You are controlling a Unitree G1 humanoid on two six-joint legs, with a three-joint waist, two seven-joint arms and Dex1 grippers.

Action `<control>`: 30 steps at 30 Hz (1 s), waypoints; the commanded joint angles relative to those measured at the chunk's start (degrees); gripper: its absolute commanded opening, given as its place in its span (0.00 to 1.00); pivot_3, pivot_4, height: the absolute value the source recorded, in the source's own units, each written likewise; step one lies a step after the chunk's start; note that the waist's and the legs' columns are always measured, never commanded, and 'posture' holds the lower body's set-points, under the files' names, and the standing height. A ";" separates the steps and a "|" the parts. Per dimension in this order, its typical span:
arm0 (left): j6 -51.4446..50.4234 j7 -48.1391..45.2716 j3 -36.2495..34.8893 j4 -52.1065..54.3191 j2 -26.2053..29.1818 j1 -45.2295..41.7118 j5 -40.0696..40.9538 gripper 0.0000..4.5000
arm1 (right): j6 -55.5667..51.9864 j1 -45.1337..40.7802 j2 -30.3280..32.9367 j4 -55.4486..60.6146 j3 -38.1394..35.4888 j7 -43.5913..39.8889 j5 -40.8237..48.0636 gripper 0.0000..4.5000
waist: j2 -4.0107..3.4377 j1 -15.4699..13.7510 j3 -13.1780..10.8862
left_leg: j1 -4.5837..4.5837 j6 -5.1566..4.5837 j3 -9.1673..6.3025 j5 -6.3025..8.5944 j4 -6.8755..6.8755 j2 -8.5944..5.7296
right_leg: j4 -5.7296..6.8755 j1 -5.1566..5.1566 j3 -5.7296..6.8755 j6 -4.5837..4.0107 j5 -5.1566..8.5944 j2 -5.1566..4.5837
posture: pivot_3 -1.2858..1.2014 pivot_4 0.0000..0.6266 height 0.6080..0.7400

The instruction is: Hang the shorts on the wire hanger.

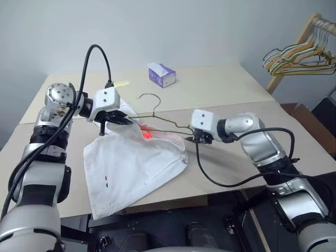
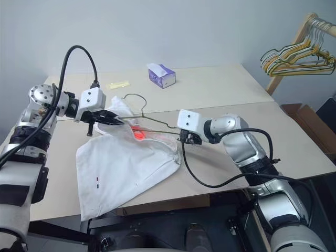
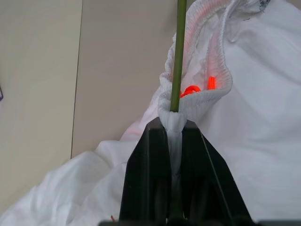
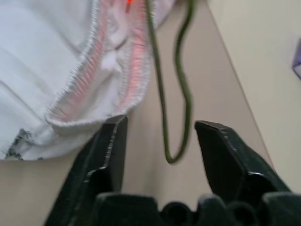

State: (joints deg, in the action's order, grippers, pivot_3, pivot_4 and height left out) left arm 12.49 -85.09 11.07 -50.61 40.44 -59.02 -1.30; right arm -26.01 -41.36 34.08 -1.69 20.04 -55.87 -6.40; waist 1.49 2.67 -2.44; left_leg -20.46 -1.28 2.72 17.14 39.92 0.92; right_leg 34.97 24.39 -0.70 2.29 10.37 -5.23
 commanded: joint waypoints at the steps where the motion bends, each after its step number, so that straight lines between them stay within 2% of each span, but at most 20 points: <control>1: 1.53 1.91 -1.57 -1.02 1.26 -3.40 -0.39 0.00 | -4.48 -0.29 1.61 3.07 -7.82 3.29 2.13 0.88 | 0.00 -0.04 0.00 | -0.01 0.00 0.00 0.00 0.00 0.00 | 0.00 0.00 0.00 0.00 0.00 -0.01 | 0.50 0.00 1.00; 2: 1.79 2.15 -1.63 -1.57 1.29 -3.71 -0.56 0.00 | -6.58 -0.20 1.85 3.99 -9.49 3.68 3.02 0.96 | 0.00 -0.09 0.00 | -0.02 0.00 0.00 0.00 0.00 0.00 | 0.00 0.00 0.01 0.00 0.00 -0.01 | 0.50 0.00 1.00; 3: 2.06 2.49 -1.72 -2.17 1.28 -4.07 -0.71 0.00 | -9.10 0.15 2.15 5.41 -11.43 3.74 4.37 0.99 | 0.00 -0.09 0.00 | -0.05 0.00 -0.01 0.00 0.00 -0.01 | -0.01 0.00 0.03 0.00 0.00 -0.01 | 0.50 0.00 1.00; 7: 3.06 3.56 -1.86 -4.28 1.22 -5.57 -0.99 0.00 | -20.23 4.49 3.70 13.62 -16.83 2.12 10.91 0.99 | 0.01 -0.09 0.01 | -0.10 -0.04 -0.06 0.02 0.00 0.01 | -0.03 0.01 0.08 0.01 0.00 -0.01 | 0.50 0.00 1.00; 10: 3.16 3.24 -2.19 -5.14 0.98 -6.56 -0.57 0.00 | -26.72 8.49 1.20 17.95 -17.79 3.81 15.18 0.99 | 0.02 0.06 0.01 | -0.09 -0.08 -0.06 0.05 0.00 0.01 | -0.05 0.00 0.08 0.02 0.00 -0.02 | 0.50 0.00 1.00; 16: 3.45 3.09 -2.26 -5.69 0.87 -7.45 -0.75 0.00 | -27.96 14.39 -8.12 18.05 -14.99 10.73 17.79 0.99 | 0.03 0.90 0.01 | 0.01 -0.08 -0.04 0.05 0.01 0.00 | -0.05 0.01 0.02 0.02 0.01 -0.02 | 0.50 0.00 1.00; 23: 3.31 2.66 -2.46 -5.20 1.39 -7.22 -0.54 0.00 | -23.40 14.33 -15.97 9.20 -11.00 16.28 17.52 0.99 | 0.03 1.30 0.02 | 0.09 -0.08 -0.06 0.04 0.12 -0.01 | 0.02 -0.03 -0.03 0.01 0.00 -0.02 | 0.51 0.00 1.00; 26: 2.96 2.44 -2.86 -4.73 1.52 -6.98 -0.04 0.00 | -22.02 13.37 -18.80 4.92 -10.04 17.82 17.58 0.86 | 0.03 1.33 0.02 | 0.05 -0.08 -0.08 0.04 0.10 -0.01 | 0.03 -0.02 -0.02 0.01 0.00 -0.01 | 0.51 0.00 1.00; 30: 2.60 2.56 -3.14 -4.39 1.66 -6.84 0.15 0.00 | -19.10 12.84 -21.07 1.61 -10.15 19.53 17.53 0.56 | 0.03 1.31 0.02 | -0.02 -0.08 -0.11 0.04 0.10 -0.01 | 0.07 -0.01 0.00 0.03 -0.01 -0.02 | 0.51 0.00 1.00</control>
State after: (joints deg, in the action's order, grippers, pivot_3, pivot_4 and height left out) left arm 14.97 -82.71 9.85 -56.83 41.03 -64.15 -2.18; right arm -47.55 -26.38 13.39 -0.39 10.82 -37.16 10.89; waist 1.52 3.98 -2.42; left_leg -20.50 -1.36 2.60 17.18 40.02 0.91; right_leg 35.06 24.38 -0.70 2.33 10.35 -5.25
